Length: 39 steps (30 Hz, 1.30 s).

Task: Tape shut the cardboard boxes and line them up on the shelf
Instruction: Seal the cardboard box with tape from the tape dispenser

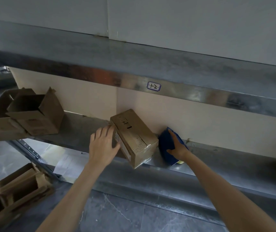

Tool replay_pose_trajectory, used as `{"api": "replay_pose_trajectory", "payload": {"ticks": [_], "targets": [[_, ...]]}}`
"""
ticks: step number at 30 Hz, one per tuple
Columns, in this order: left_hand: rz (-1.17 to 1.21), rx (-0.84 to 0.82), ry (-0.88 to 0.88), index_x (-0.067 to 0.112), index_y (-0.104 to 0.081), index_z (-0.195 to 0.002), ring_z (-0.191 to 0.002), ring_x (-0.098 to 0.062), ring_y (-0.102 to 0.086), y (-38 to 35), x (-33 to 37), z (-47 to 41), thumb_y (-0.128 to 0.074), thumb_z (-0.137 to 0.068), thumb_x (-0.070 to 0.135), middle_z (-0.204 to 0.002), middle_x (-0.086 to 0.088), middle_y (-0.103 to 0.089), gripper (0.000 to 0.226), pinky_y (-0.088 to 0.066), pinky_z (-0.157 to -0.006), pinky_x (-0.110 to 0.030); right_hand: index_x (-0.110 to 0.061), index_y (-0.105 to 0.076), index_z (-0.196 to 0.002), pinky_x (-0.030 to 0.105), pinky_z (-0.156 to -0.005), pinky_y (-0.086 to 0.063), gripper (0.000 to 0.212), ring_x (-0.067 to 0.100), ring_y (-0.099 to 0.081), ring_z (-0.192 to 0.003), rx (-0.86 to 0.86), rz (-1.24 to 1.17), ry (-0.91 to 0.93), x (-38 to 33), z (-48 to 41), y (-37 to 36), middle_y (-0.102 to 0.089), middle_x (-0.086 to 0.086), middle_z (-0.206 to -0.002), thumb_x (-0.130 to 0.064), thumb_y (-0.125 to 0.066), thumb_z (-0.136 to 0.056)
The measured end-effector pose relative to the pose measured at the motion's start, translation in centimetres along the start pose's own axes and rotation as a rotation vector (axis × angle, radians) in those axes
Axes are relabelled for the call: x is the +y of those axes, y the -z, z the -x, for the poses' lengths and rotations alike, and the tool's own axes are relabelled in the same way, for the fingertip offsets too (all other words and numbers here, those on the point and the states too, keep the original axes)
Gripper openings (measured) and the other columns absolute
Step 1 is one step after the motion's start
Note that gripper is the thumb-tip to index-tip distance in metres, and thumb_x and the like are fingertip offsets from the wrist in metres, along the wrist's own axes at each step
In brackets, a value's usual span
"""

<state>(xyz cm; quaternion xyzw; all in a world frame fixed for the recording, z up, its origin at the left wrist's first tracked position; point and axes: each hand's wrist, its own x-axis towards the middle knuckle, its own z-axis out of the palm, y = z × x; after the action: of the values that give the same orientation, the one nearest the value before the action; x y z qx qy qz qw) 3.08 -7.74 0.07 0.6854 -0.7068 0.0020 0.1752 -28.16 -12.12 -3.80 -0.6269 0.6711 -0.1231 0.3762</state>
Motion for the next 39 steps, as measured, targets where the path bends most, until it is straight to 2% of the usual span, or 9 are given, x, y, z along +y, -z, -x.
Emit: {"api": "replay_pose_trajectory", "payload": {"ticks": [2,6,13,16,22,27,30,34,39], "targets": [[-0.001,-0.006,-0.007,0.013,-0.053,-0.137,-0.127,-0.028,-0.049,0.1,-0.2,0.1,-0.066,-0.089,0.039,-0.137,-0.007,-0.057,0.057,-0.037,-0.101,-0.042,-0.033,-0.001,-0.155,0.053,-0.099,-0.045,0.087,0.052,-0.043,-0.126,0.020,0.027,-0.011,-0.1,0.2,-0.3,-0.040,0.035,-0.142,-0.001,-0.055,-0.094],[-0.016,0.005,-0.009,0.013,-0.055,-0.134,-0.125,-0.029,-0.049,0.5,-0.6,0.0,-0.067,-0.088,0.038,-0.135,-0.007,-0.058,0.054,-0.038,-0.099,-0.042,-0.044,-0.008,-0.153,0.039,-0.091,-0.049,0.072,0.038,-0.055,-0.118,0.144,0.056,0.021,-0.5,1.3,0.3,-0.047,0.014,-0.145,-0.025,-0.052,-0.099],[0.015,0.038,-0.060,0.015,-0.056,-0.133,-0.123,-0.028,-0.049,1.4,-0.1,-0.6,-0.067,-0.086,0.040,-0.134,-0.004,-0.058,0.054,-0.036,-0.096,-0.040,-0.048,-0.019,-0.147,0.033,-0.075,-0.051,0.072,0.027,-0.057,-0.093,0.181,0.170,0.122,-2.0,3.3,3.8,-0.053,0.010,-0.135,-0.027,-0.062,-0.093],[0.037,0.040,-0.091,0.018,-0.055,-0.135,-0.124,-0.026,-0.048,1.7,0.5,-0.8,-0.064,-0.088,0.044,-0.135,-0.002,-0.058,0.054,-0.034,-0.096,-0.038,-0.047,-0.022,-0.146,0.039,-0.072,-0.054,0.066,0.030,-0.061,-0.085,0.223,0.220,0.164,-3.4,4.7,4.7,-0.061,0.012,-0.120,-0.026,-0.058,-0.094],[0.115,0.038,-0.162,0.021,-0.053,-0.139,-0.129,-0.023,-0.045,1.9,1.5,-0.2,-0.059,-0.092,0.047,-0.140,0.001,-0.054,0.054,-0.033,-0.102,-0.038,-0.047,-0.032,-0.143,0.022,-0.048,-0.031,0.057,0.016,-0.051,-0.059,0.485,0.379,0.314,-7.3,7.9,4.9,-0.056,-0.008,-0.077,-0.047,-0.057,-0.092],[0.197,0.051,-0.212,0.022,-0.052,-0.141,-0.131,-0.020,-0.044,2.3,1.7,0.4,-0.059,-0.093,0.046,-0.142,0.002,-0.053,0.054,-0.032,-0.105,-0.038,-0.048,-0.031,-0.144,0.035,-0.059,-0.055,0.061,0.020,-0.063,-0.065,0.378,0.412,0.502,-9.5,10.1,4.1,-0.071,0.001,-0.094,-0.050,-0.060,-0.091],[0.286,0.051,-0.221,0.023,-0.049,-0.143,-0.133,-0.019,-0.043,2.9,1.6,0.6,-0.060,-0.094,0.042,-0.144,0.003,-0.051,0.054,-0.029,-0.109,-0.037,-0.051,-0.029,-0.145,0.033,-0.058,-0.053,0.062,0.014,-0.056,-0.057,0.304,0.488,0.602,-10.1,11.2,3.1,-0.070,-0.002,-0.089,-0.049,-0.059,-0.091],[0.402,-0.018,-0.259,0.026,-0.043,-0.148,-0.139,-0.016,-0.039,3.8,1.1,1.2,-0.063,-0.095,0.034,-0.150,0.004,-0.046,0.057,-0.026,-0.112,-0.037,-0.051,-0.026,-0.146,0.030,-0.063,-0.055,0.064,0.016,-0.062,-0.069,0.208,0.615,0.738,-10.2,12.4,1.9,-0.065,-0.006,-0.122,-0.047,-0.059,-0.092],[0.530,-0.182,-0.297,0.035,-0.039,-0.149,-0.141,-0.010,-0.035,3.9,0.8,2.6,-0.065,-0.095,0.022,-0.150,0.008,-0.046,0.062,-0.027,-0.116,-0.039,-0.041,-0.043,-0.144,0.022,-0.051,-0.046,0.063,0.002,-0.038,-0.055,0.248,0.643,0.883,-10.2,13.7,0.9,-0.071,-0.007,-0.096,-0.040,-0.069,-0.086]]}}
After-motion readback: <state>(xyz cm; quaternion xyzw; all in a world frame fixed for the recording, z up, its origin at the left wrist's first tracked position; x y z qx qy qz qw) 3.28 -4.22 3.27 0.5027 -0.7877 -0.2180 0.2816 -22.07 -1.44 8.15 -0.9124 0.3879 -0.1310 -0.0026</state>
